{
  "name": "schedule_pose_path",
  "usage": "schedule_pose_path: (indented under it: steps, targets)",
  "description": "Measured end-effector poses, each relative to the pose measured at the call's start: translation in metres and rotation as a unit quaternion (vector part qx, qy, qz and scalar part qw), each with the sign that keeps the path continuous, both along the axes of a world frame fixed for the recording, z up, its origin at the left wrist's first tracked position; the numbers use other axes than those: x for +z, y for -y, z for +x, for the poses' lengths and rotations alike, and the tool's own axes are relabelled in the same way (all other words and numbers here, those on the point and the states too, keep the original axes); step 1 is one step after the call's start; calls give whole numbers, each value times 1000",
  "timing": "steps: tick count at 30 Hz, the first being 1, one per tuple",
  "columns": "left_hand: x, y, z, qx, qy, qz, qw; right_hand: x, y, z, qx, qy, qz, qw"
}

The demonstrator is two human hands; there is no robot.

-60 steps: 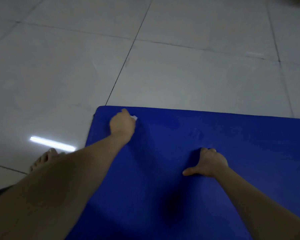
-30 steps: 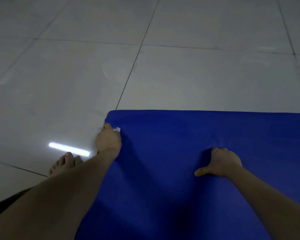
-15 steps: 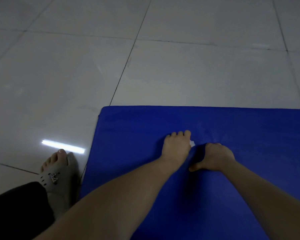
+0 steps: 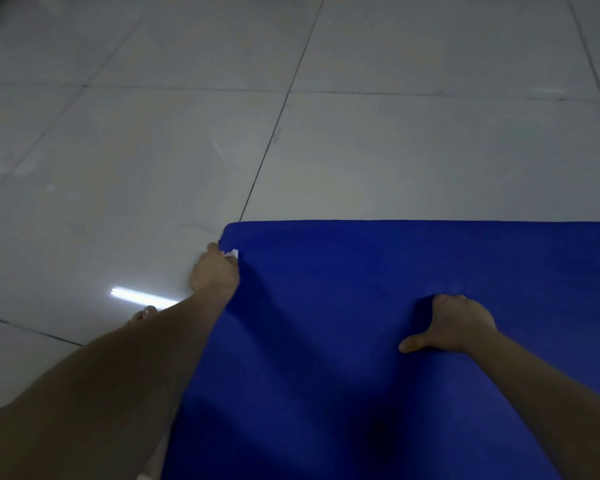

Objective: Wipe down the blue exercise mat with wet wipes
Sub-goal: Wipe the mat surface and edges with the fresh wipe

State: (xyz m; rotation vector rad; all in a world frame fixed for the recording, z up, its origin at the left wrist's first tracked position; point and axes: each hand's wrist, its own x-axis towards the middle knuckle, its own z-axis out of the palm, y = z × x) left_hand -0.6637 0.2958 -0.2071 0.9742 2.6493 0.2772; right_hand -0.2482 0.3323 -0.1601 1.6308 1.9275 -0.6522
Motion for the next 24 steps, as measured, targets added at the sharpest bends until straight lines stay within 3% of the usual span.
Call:
schedule_pose_path:
  steps: [4, 9, 13, 17, 21, 24]
  targets:
    - [0, -3, 17, 25, 0, 17, 1000, -1, -1, -1, 3, -1, 3, 1000]
    - [-3, 8, 89, -137, -101, -27, 985, 0, -2, -2, 12, 9, -2, 1000]
    - [4, 7, 191, -269, -72, -11, 960, 2, -3, -3, 10, 14, -5, 1000]
    - [16, 9, 281, -409, -45, 15, 911, -3, -4, -5, 11, -8, -3, 1000]
    - [2, 5, 247, -454, -136, 57, 879, -5, -4, -3, 21, -1, 5, 1000]
    - [0, 1, 182, -405, -170, 70, 896, -7, -4, 0, 14, 0, 1, 1000]
